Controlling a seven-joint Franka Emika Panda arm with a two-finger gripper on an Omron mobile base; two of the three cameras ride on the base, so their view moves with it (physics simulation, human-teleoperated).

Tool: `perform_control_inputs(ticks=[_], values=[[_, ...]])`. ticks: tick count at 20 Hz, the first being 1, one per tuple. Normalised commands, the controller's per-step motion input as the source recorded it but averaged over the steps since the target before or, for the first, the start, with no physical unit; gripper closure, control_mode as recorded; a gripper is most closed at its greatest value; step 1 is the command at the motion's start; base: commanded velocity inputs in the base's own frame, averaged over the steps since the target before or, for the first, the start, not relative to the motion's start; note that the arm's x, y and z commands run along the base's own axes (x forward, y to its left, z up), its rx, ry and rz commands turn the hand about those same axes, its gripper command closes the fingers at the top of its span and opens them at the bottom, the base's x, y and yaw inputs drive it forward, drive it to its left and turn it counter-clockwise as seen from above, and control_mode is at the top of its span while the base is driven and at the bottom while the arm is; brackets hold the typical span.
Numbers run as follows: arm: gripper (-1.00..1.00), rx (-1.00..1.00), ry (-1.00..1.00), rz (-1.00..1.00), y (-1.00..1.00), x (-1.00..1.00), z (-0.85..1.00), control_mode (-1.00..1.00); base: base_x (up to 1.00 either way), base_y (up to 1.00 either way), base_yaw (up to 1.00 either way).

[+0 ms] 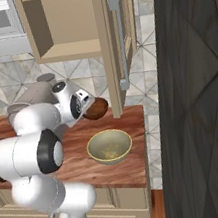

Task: Pick up the bowls on the counter and stack them on top of one another in the open cabinet. Place the smaller bowl on top of the larger bowl.

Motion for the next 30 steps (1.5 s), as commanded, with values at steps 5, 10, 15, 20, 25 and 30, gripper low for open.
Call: perform_control_inputs(ticks=[5,10,15,20,25,30], values=[[1.0,0.0,0.0,0.02,0.0,-0.26,0.42,-1.0,0.0,0.0,0.0],[1.0,0.0,-0.02,0.0,-0.02,-0.46,0.32,-1.0,0.0,0.0,0.0],[1.0,0.0,-0.01,0.0,-0.07,-0.55,0.16,-1.0,0.0,0.0,0.0],[1.0,-0.01,-0.03,0.0,-0.16,-0.54,0.04,-1.0,0.0,0.0,0.0],[1.0,0.0,-0.02,0.0,-0.19,-0.47,0.0,-1.0,0.0,0.0,0.0],[1.0,0.0,-0.01,0.0,-0.2,-0.43,0.0,-1.0,0.0,0.0,0.0]])
